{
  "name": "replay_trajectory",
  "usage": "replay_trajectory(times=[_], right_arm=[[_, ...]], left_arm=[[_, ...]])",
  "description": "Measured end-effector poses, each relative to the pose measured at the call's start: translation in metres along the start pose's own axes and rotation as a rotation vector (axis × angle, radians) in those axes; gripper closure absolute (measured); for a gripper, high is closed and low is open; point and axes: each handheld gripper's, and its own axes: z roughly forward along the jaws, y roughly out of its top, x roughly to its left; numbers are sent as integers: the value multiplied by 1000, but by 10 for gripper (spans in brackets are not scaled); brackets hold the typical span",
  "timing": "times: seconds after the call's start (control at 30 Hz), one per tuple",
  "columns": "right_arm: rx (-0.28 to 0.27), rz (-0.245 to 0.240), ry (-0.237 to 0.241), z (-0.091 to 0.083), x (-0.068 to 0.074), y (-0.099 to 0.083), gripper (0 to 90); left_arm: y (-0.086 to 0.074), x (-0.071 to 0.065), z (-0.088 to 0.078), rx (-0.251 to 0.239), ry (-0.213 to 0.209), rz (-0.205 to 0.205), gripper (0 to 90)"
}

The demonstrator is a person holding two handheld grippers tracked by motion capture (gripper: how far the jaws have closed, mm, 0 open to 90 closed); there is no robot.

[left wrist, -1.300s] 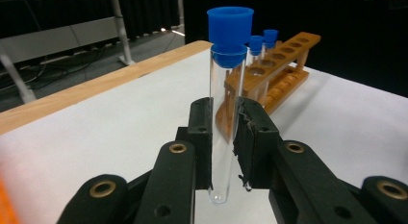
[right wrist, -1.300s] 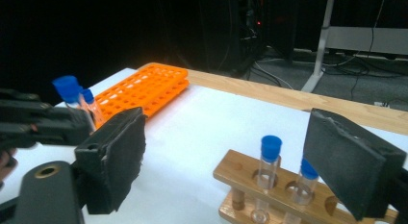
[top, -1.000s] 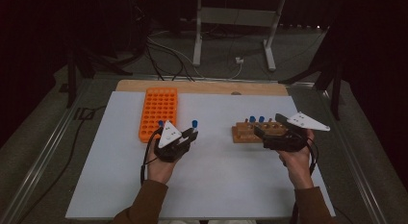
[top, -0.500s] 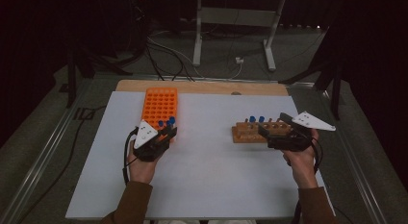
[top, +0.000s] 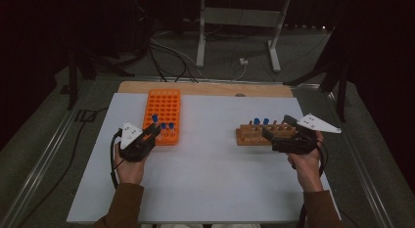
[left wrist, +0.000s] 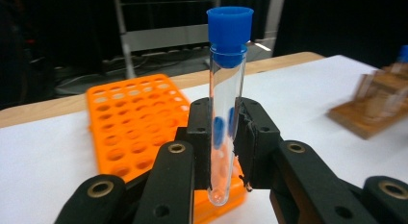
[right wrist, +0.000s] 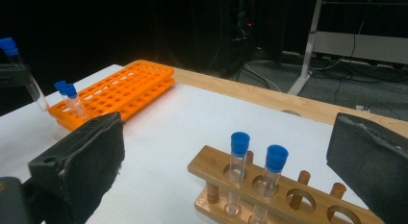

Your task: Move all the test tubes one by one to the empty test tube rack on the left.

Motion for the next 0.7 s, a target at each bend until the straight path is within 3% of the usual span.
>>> replay_trajectory(times=[0.2, 0.53, 0.7], right_arm=[[7, 0, 2, 1, 0, -1, 0], [4, 9, 5, 1, -2, -1, 0], [3, 9, 9, 1, -1, -1, 0]], left_arm=[[-4, 8, 13, 8, 56, -20, 779], [-12, 10, 32, 45, 80, -19, 779], [-24, 7, 39, 91, 83, -11, 779]])
